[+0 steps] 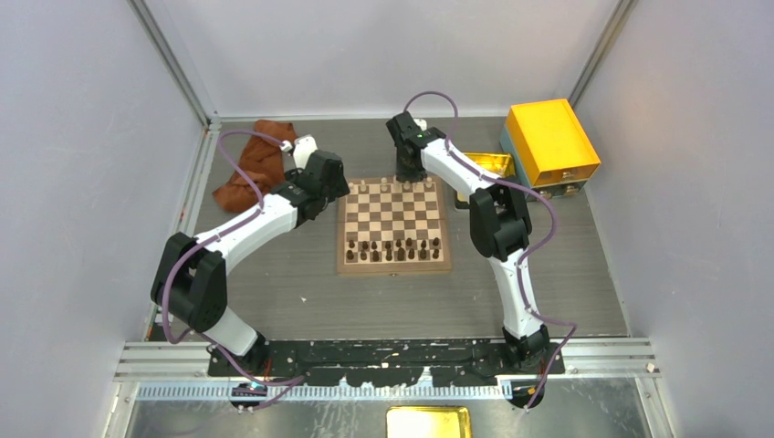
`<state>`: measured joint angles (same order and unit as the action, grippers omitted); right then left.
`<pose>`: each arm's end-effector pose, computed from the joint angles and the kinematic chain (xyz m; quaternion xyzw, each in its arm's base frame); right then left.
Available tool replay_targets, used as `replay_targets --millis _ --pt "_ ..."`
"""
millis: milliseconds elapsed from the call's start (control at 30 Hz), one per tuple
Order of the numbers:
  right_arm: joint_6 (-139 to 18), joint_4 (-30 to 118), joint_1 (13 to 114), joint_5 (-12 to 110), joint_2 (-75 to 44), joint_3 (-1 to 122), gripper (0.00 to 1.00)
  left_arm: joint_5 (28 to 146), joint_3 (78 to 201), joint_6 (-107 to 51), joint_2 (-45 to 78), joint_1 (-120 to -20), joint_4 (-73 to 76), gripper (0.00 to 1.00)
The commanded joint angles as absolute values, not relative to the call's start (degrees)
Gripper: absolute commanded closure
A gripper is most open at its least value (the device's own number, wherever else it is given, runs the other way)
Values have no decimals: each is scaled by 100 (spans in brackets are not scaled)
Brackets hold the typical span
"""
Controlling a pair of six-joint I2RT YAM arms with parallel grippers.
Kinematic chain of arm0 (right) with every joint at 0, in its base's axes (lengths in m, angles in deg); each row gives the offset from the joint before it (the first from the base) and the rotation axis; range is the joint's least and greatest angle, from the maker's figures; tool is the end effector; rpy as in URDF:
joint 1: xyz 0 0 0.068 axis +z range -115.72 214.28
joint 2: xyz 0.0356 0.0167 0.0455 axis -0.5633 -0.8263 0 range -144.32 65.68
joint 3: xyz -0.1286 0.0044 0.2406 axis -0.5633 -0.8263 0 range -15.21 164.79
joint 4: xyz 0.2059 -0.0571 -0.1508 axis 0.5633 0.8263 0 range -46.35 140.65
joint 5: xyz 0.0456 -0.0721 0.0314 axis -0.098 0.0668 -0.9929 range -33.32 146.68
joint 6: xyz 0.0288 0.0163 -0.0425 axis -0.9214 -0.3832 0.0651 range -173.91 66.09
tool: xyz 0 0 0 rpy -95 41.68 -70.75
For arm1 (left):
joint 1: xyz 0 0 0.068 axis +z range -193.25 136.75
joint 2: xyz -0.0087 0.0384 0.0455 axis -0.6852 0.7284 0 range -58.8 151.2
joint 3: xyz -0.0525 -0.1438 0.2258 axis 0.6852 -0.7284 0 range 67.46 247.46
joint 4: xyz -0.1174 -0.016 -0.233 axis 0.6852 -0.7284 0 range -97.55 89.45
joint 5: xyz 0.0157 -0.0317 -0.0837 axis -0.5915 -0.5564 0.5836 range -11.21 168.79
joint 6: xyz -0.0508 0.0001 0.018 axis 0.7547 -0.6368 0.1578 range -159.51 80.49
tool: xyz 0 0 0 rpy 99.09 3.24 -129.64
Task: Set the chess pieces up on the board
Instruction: Place the chess piece on the chessboard.
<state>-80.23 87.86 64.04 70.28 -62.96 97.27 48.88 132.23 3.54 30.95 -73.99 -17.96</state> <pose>0.4301 0.2362 0.2148 0.0015 0.9604 0.0183 0.2780 0.3044 -0.1603 0.2578 -0.1984 0.8676 -0.0452 0.4537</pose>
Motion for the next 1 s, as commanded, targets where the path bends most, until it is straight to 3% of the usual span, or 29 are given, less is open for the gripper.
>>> replay_targets --millis 0,967 --pt "-8076 8641 6390 7021 -6248 9749 71 4755 13276 347 3053 -7419 -1542 23" --pt "-7966 8689 6388 7074 -6000 9837 69 4751 13380 356 3084 -7421 -1585 23"
